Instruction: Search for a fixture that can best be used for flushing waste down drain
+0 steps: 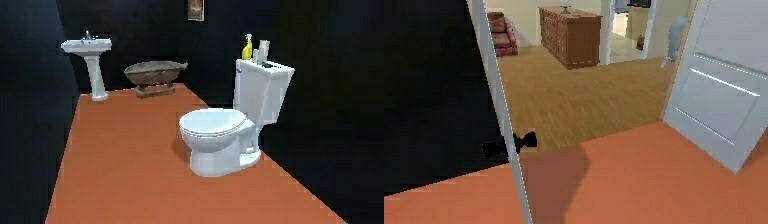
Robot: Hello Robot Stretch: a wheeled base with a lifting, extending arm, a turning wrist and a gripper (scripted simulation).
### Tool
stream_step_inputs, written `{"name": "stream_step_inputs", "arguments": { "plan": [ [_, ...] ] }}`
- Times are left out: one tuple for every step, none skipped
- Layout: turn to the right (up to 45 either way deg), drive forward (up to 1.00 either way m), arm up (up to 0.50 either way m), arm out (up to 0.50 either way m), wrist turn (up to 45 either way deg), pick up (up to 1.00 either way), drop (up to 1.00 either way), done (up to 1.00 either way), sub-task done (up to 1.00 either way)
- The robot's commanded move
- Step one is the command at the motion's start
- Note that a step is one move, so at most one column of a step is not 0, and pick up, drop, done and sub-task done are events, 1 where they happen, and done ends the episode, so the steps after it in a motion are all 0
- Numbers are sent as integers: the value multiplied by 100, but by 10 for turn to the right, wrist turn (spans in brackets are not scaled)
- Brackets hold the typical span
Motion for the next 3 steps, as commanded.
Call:
{"name": "stream_step_inputs", "arguments": {
  "plan": [
    [0, 80, 0, 0, 0, 0, 0, 0, 0],
    [180, 0, 0, 0, 0, 0, 0, 0, 0],
    [0, 0, 0, 0, 0, 0, 0, 100, 0]
  ]
}}
